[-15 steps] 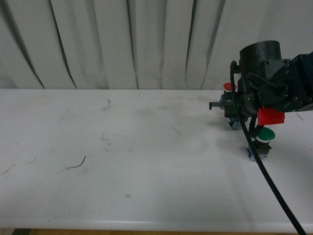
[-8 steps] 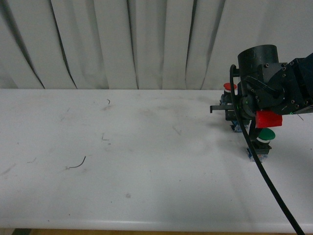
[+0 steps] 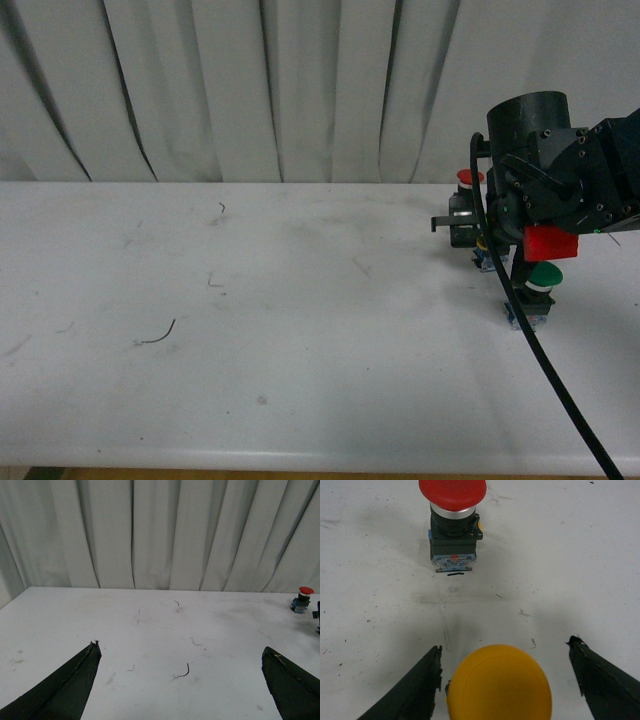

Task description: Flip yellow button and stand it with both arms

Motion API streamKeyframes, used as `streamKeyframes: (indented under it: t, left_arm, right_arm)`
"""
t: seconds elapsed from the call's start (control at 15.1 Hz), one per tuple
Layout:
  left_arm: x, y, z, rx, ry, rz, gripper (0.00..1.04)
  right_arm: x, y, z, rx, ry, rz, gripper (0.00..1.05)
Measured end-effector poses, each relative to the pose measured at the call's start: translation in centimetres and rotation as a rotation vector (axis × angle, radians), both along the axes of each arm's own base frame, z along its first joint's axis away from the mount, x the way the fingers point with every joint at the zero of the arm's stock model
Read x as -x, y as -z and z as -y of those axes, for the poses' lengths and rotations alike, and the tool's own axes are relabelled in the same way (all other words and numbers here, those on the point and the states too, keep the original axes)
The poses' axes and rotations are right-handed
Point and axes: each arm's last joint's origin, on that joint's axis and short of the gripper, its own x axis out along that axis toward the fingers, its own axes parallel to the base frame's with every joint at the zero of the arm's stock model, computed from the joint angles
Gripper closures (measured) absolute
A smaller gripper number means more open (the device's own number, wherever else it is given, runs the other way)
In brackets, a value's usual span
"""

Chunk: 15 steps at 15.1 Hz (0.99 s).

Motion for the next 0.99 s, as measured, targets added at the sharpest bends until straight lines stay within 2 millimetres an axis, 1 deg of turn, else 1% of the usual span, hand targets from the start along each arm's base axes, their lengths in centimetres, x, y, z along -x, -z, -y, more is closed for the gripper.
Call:
streamKeyframes:
  t: [0.07,0.13,0.2,0.26,0.33,0.53,0.6,0.66,0.73,0.79,0.86,0.93,0.99]
  left_arm:
    - [0.0,0.0,0.0,0.000,0.000,0.000,0.07]
    - [0.0,0.0,0.0,0.000,0.000,0.000,0.07]
    - [0.0,0.0,0.0,0.000,0.000,0.000,0.07]
    - [0.0,0.0,0.0,0.000,0.000,0.000,0.07]
    - [0.0,0.0,0.0,0.000,0.000,0.000,0.07]
    - [0.0,0.0,0.0,0.000,0.000,0.000,0.07]
    - [0.0,0.0,0.0,0.000,0.000,0.000,0.07]
    - [0.0,0.0,0.0,0.000,0.000,0.000,0.07]
    - [0.0,0.0,0.0,0.000,0.000,0.000,0.07]
    - [0.0,0.0,0.0,0.000,0.000,0.000,0.07]
    - [0.0,0.0,0.0,0.000,0.000,0.000,0.07]
    - [0.0,0.0,0.0,0.000,0.000,0.000,0.07]
    - [0.0,0.0,0.0,0.000,0.000,0.000,0.07]
  right_arm:
    - [0.0,0.0,0.0,-0.001,0.000,0.001,0.20]
    - [0.0,0.0,0.0,-0.002,-0.001,0.003,0.19]
    - [0.0,0.0,0.0,-0.003,-0.003,0.006,0.13]
    - [-0.1,-0.1,0.0,-0.007,-0.006,0.012,0.04]
    - [-0.1,-0.1,0.0,-0.011,-0.010,0.016,0.07]
    - [0.3,-0.1,0.0,-0.043,-0.027,0.028,0.06]
    - [1.3,-1.3,0.8,-0.074,-0.040,0.069,0.06]
    - [2.3,-4.1,2.3,-0.123,-0.041,0.143,0.06]
    - [2.9,-5.4,3.0,-0.143,-0.039,0.172,0.06]
    - [3.8,-7.1,3.9,-0.176,-0.046,0.219,0.06]
    - [5.5,-9.3,5.1,-0.222,-0.061,0.279,0.06]
    - [6.6,-10.4,5.6,-0.254,-0.069,0.315,0.06]
    - [8.4,-12.2,6.2,-0.306,-0.087,0.361,0.06]
